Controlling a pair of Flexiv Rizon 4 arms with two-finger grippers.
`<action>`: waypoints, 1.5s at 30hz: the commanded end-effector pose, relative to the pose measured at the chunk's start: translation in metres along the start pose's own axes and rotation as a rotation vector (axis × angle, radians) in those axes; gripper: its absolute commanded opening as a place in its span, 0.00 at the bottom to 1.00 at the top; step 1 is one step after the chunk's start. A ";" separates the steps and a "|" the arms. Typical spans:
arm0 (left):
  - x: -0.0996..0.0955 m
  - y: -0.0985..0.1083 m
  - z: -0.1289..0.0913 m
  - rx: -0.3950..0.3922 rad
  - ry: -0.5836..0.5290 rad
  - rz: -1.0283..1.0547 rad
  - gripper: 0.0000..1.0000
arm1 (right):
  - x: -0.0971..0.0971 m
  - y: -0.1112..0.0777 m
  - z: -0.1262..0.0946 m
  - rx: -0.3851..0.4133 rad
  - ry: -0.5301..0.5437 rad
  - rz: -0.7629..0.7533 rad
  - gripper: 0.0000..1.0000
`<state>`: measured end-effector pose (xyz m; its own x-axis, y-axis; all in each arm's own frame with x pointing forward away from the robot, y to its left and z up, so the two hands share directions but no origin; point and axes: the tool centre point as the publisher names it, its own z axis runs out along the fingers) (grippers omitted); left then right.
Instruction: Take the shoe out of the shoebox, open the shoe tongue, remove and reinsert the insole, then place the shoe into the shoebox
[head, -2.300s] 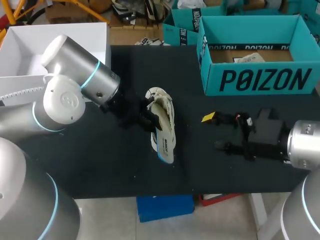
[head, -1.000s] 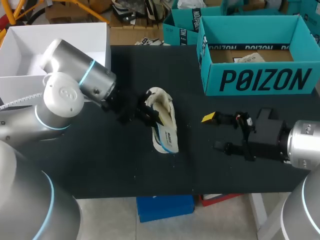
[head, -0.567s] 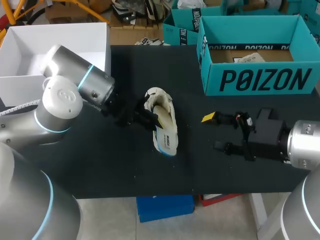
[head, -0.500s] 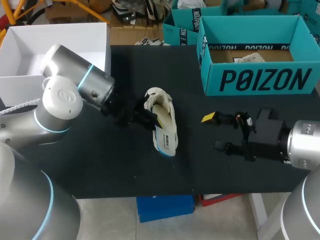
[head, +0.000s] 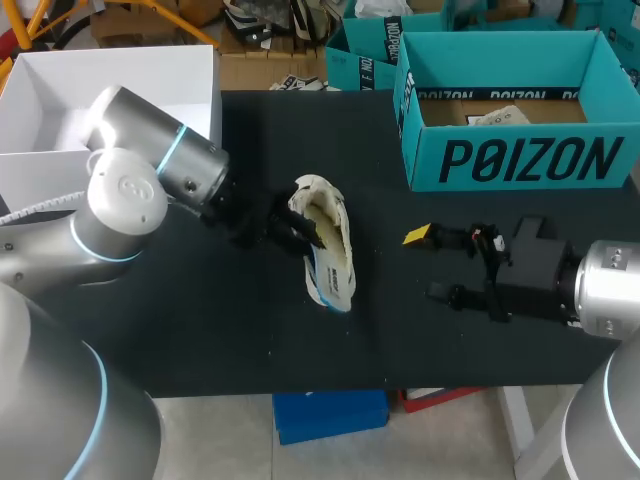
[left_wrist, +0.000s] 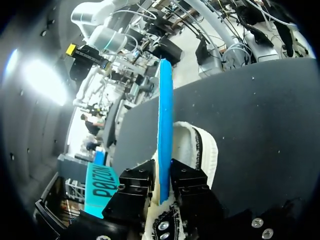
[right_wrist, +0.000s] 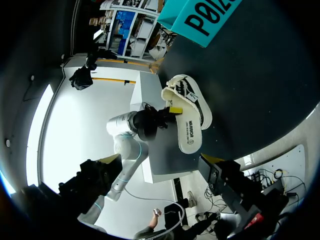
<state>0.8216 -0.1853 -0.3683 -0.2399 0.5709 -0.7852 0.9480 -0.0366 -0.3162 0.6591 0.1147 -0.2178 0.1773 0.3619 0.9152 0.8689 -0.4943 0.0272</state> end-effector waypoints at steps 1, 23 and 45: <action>0.001 0.003 0.003 0.001 -0.001 0.001 0.98 | 0.000 0.000 0.000 -0.001 -0.001 0.000 1.00; -0.001 -0.052 -0.003 0.044 0.142 0.111 0.36 | 0.000 0.000 0.000 -0.001 -0.001 0.000 1.00; 0.005 -0.039 0.002 -0.029 0.200 0.096 0.00 | 0.000 0.000 0.000 -0.001 -0.001 0.000 1.00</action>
<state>0.7819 -0.1780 -0.3588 -0.1069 0.7145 -0.6914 0.9710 -0.0746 -0.2272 0.6591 0.1147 -0.2178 0.1772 0.3619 0.9152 0.8689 -0.4943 0.0272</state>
